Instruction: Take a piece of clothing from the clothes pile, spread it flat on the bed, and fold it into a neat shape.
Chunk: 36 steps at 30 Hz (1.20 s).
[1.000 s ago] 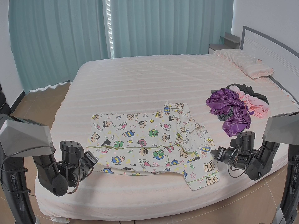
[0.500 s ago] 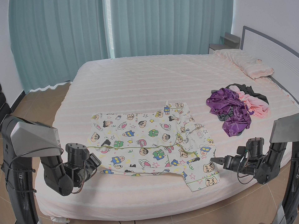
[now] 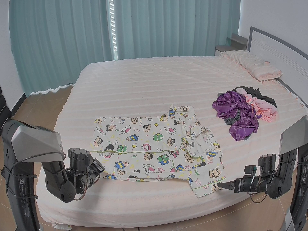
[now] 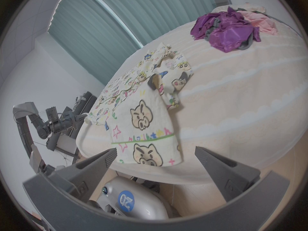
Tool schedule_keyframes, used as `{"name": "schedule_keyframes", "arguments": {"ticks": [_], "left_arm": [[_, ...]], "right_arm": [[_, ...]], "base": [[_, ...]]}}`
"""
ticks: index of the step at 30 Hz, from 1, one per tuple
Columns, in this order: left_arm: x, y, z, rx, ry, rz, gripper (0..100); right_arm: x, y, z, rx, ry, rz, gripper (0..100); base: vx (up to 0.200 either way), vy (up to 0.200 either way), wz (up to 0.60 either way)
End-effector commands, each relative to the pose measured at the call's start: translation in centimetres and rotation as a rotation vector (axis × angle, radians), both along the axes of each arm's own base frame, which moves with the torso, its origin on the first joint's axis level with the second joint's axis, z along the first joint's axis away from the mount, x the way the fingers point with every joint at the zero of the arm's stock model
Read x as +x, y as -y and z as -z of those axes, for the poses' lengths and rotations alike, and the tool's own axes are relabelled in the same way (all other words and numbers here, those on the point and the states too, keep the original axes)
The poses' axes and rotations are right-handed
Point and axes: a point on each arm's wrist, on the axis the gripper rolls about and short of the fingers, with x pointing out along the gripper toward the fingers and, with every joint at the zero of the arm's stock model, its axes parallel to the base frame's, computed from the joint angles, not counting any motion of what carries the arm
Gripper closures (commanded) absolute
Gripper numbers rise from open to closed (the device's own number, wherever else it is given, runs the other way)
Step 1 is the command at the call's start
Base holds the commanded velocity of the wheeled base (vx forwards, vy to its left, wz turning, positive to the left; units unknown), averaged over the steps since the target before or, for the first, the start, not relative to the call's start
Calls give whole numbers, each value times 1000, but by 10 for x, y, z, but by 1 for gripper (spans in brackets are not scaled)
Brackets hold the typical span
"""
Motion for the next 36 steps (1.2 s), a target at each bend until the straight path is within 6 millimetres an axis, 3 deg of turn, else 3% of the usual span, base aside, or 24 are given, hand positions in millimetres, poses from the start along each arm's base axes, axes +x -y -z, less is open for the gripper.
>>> {"name": "schedule_keyframes", "arguments": {"ticks": [1, 19, 20, 25, 36], "left_arm": [[0, 0, -1, -1, 3, 0, 100], [-2, -1, -1, 2, -3, 1, 100], [-2, -1, -1, 2, -3, 1, 100], [-4, 0, 0, 12, -9, 8, 100], [-37, 7, -19, 62, -18, 66, 100]], "right_arm": [[5, -4, 8, 11, -6, -27, 0], [21, -18, 21, -40, 65, -130, 0], [21, -18, 21, -40, 66, -132, 100], [17, -17, 18, -41, 63, -133, 100], [-34, -13, -10, -68, 41, -214, 100]], "base": [[0, 0, 0], [0, 0, 0], [0, 0, 0], [0, 0, 0], [0, 0, 0]]}}
